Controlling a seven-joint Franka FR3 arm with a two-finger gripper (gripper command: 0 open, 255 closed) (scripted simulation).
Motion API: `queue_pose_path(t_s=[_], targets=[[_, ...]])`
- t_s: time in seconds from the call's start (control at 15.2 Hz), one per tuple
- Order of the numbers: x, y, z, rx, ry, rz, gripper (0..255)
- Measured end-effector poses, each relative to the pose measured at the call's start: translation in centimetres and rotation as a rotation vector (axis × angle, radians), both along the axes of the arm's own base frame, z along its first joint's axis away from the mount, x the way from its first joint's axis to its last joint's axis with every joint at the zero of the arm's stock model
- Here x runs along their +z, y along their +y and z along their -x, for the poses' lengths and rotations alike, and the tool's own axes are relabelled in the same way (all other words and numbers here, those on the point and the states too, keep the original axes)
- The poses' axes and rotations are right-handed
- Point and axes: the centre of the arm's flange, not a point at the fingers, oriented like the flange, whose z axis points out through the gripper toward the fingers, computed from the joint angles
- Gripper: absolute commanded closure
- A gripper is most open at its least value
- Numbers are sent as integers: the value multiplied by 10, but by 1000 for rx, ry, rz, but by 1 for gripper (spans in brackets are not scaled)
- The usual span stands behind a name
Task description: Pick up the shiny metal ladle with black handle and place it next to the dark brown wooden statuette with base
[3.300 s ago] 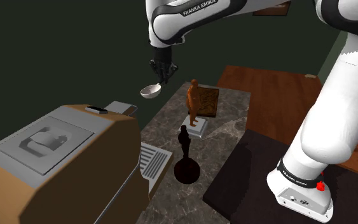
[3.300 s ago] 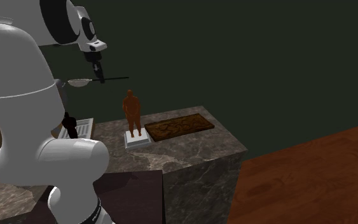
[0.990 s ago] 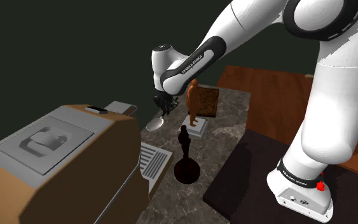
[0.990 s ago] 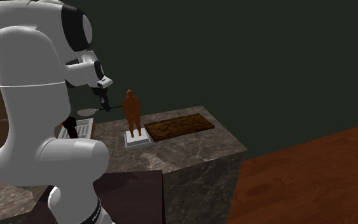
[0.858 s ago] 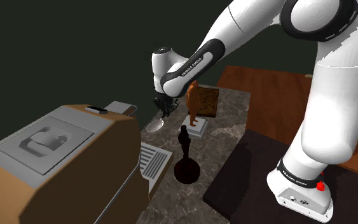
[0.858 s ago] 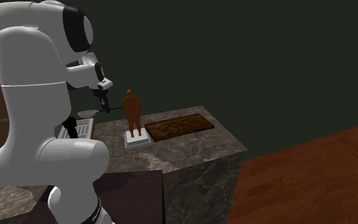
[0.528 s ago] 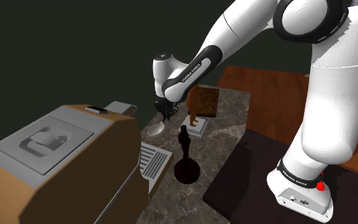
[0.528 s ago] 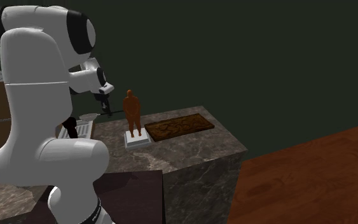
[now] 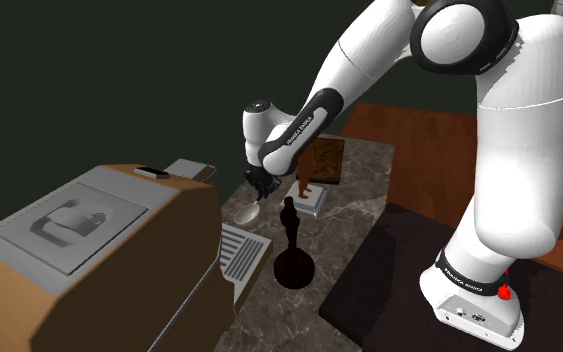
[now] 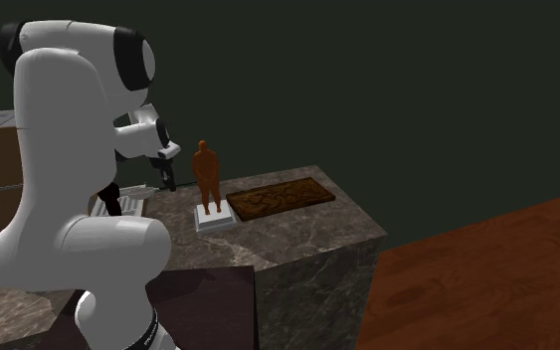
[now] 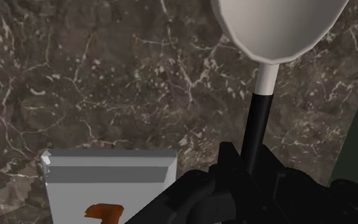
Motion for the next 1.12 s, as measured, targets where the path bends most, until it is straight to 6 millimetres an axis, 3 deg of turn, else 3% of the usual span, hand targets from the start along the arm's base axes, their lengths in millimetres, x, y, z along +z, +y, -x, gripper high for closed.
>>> queue_pose_path(t_s=[1.12], targets=[[-88,1,-3,0,-12,-2,255]])
